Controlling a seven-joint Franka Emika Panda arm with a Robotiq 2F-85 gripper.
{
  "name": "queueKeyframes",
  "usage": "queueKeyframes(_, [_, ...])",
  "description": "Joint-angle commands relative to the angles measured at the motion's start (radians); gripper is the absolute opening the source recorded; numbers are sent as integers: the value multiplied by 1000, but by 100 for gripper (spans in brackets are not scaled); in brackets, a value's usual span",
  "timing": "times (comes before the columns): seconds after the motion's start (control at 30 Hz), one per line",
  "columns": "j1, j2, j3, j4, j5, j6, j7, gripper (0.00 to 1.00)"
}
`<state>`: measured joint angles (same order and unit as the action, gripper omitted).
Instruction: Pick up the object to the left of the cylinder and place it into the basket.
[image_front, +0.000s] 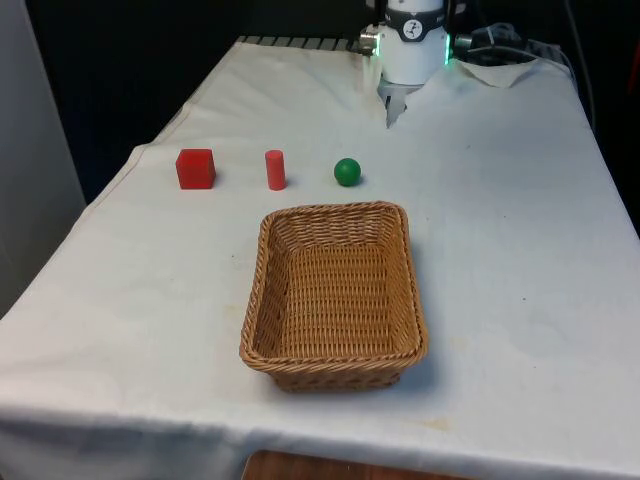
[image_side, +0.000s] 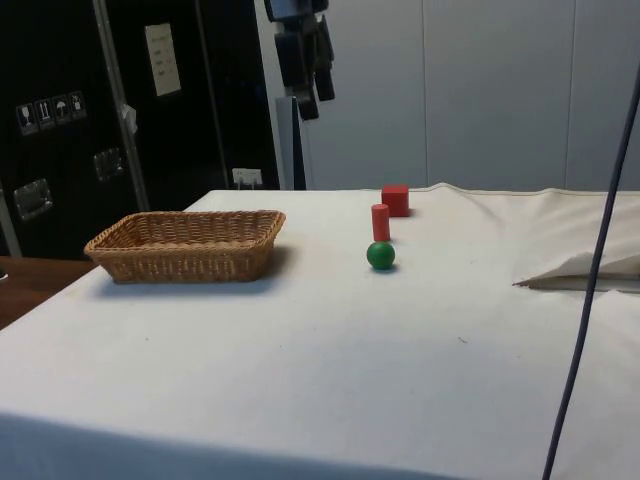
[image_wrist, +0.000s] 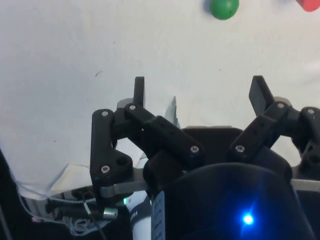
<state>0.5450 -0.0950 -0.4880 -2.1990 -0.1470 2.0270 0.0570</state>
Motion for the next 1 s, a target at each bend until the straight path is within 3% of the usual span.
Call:
queueKeyframes(0.0, [-2, -12, 2, -22, -19, 28, 13, 100])
queueKeyframes(0.13, [0, -5, 0, -29, -10, 31, 4, 100])
queueKeyframes(0.2, [-2, -28, 3, -74, -39, 82, 25, 100])
queueKeyframes(0.43, [-5, -58, 2, -152, -69, 165, 48, 100])
queueKeyframes(0.47, [-2, -50, 0, -141, -53, 145, 35, 100])
queueKeyframes(0.67, [-13, -74, -6, -214, -90, 236, 54, 100])
queueKeyframes(0.77, [-11, -69, -11, -221, -78, 239, 44, 100])
queueKeyframes(0.97, [-24, -78, -28, -279, -108, 320, 48, 100])
